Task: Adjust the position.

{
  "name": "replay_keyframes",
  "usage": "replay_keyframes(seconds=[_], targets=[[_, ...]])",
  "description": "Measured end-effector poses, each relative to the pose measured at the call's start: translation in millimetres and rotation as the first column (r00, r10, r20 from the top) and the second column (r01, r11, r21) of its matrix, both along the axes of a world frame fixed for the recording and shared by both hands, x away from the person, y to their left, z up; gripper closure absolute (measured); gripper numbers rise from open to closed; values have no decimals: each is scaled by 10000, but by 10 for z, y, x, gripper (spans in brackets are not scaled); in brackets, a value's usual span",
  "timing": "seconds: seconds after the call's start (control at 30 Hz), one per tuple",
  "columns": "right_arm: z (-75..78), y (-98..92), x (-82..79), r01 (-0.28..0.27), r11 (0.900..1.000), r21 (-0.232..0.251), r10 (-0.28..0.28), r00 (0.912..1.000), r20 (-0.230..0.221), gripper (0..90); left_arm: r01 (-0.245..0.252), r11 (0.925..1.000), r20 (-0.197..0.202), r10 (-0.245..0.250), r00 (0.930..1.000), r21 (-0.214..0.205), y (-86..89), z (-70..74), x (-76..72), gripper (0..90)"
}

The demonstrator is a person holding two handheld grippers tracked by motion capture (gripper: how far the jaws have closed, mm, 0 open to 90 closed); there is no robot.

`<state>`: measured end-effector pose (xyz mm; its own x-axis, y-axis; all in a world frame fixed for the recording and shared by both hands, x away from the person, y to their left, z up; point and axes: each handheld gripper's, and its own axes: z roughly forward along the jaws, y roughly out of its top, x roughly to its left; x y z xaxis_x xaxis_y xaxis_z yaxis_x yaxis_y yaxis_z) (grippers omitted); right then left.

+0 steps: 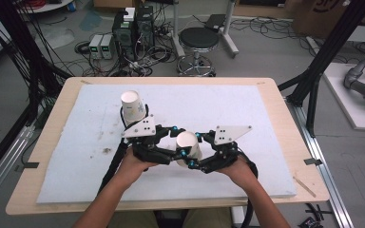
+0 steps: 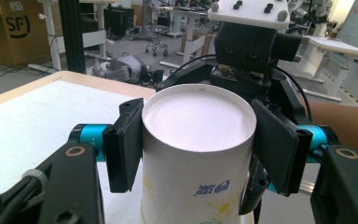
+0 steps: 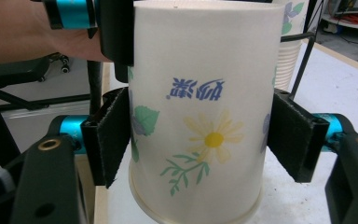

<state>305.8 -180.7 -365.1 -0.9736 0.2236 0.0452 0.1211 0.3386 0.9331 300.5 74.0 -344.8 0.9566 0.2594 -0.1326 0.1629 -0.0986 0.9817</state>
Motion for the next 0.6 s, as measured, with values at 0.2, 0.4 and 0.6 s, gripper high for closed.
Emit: replay_keyframes(seconds=[0.2,0.4,0.6], targets=[[-4,-22,-1,1,10000,-73,-1,10000,31,311,62,10000,6,-63,10000,48,-4,-7,9,372],[7,-27,-3,-63,9994,-347,62,10000,-15,340,51,9998,-98,-49,9999,208,-12,-7,2,300],[48,-30,-12,-151,9936,-1123,166,9998,129,346,-192,9982,-632,227,9977,560,19,13,21,133]])
